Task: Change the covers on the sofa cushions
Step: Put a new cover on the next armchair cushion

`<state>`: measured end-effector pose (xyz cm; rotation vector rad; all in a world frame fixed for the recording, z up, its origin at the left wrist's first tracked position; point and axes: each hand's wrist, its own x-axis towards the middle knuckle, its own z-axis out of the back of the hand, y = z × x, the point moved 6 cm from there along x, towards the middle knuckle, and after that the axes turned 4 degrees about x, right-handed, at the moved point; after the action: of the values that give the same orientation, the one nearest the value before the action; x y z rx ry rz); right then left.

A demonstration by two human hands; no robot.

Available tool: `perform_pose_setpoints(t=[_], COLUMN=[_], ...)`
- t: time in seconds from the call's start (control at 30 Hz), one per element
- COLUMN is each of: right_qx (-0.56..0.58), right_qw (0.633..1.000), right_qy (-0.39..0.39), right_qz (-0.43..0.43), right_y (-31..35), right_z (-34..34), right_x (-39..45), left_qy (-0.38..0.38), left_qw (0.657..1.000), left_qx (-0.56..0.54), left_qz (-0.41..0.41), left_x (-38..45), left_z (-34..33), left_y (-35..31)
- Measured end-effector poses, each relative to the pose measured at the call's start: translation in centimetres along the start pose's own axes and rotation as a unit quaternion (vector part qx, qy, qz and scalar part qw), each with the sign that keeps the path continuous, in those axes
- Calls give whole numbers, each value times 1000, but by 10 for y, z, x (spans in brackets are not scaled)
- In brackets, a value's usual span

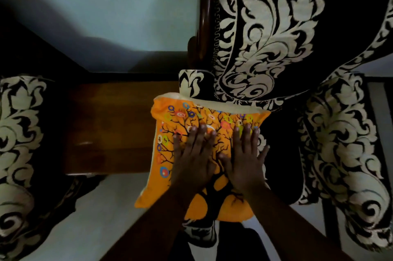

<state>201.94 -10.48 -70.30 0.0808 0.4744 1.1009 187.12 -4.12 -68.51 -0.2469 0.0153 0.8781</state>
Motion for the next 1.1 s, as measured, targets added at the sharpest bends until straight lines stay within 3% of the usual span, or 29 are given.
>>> perform_pose_setpoints(t=[0.2,0.33,0.5,0.6,0.67,0.83,1.0,1.1], right_qx=[-2,-22,9,116,140,26,-6,20], right_qw=[1000,999,999,992,984,995,997,999], right_qy=[-24,-33,-18,3,33,2,-40,-26], right_qz=[12,15,27,-40,-102,-92,-62,-37], right_y=[77,106,75,10,-7,49,77,74], right_z=[-25,-23,-38,-56,-64,-57,-42,-38], right_x=[73,132,79,7,-17,49,143,138], left_qy=[30,41,19,25,33,43,34,38], left_qw=[993,977,982,993,996,995,989,983], left_qx=[-46,-146,-164,-108,-69,-76,-109,-144], left_qz=[105,147,87,-28,-54,42,96,110], left_x=[32,81,35,-6,-14,29,108,94], left_z=[-34,-47,-52,-38,-38,-56,-52,-48], left_y=[97,137,108,46,31,97,134,125])
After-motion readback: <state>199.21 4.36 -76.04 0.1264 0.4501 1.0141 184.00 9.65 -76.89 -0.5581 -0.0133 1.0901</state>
